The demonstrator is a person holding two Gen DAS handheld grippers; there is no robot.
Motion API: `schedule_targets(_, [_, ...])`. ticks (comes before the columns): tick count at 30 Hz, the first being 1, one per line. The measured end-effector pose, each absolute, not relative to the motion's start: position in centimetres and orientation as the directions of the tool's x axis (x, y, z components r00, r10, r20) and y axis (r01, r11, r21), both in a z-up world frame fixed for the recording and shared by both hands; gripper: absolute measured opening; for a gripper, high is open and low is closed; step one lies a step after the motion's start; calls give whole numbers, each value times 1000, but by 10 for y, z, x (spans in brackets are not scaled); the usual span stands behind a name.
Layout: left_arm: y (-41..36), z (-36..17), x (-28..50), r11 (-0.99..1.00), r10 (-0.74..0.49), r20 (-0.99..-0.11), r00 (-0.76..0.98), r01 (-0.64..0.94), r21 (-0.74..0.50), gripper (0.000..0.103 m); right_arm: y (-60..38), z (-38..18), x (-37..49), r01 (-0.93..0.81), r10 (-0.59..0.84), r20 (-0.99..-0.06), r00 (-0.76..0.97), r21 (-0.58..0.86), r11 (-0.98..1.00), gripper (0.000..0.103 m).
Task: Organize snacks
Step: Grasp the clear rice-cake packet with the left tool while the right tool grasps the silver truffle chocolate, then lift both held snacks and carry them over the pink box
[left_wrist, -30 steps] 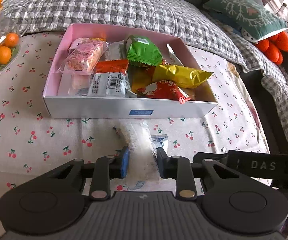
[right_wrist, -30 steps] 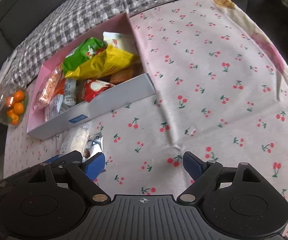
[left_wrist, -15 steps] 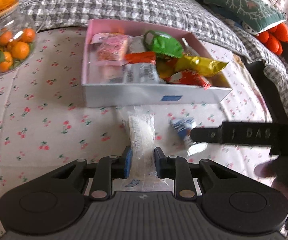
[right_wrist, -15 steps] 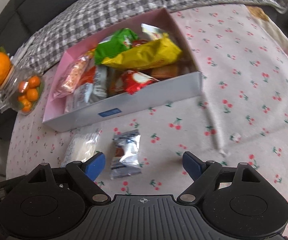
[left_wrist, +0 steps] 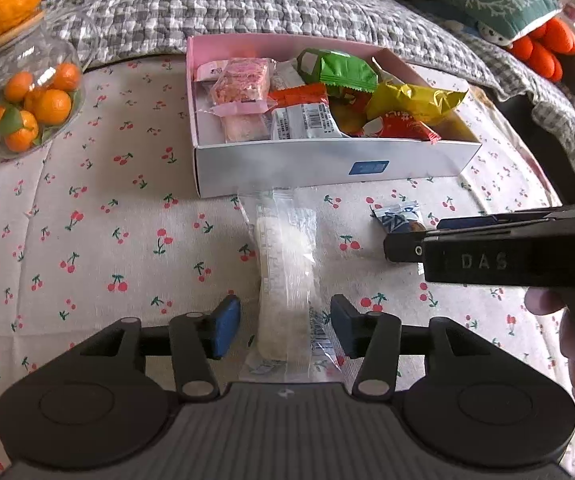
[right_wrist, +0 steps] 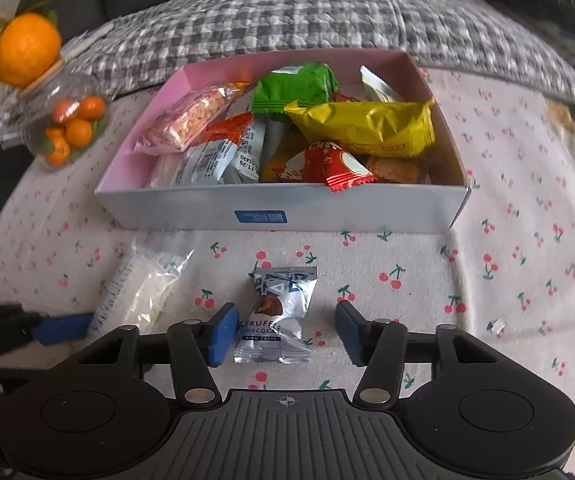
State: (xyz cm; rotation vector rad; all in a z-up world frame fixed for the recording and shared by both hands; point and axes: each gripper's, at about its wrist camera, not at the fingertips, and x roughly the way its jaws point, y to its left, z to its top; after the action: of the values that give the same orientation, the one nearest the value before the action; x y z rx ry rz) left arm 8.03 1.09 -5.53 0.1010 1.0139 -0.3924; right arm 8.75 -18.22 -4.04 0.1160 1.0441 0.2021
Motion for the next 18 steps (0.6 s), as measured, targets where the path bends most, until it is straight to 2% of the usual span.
schedule_targets(4, [4, -58, 82, 926, -254, -836, 487, 372, -64, 51, -176, -41, 83, -160, 178, -841, 510, 110, 981, 34])
schedule_targets(9, [-4, -60, 82, 924, -221, -831, 510, 383, -11, 44, -183, -41, 80, -170, 199, -837, 510, 129, 977, 33])
schedule_targets(10, [-5, -60, 81, 921, -222, -830, 511, 390, -7, 37, -184, -41, 79, -171, 203, -838, 507, 133, 976, 33])
schedule_targets(12, [-6, -59, 81, 917, -221, -830, 513, 398, 2, 32, -186, -40, 78, -174, 213, -839, 501, 144, 974, 33])
schedule_targets(18, [-5, -58, 82, 922, -220, -832, 509, 387, -7, 28, -198, -39, 76, -150, 217, -847, 486, 164, 975, 33])
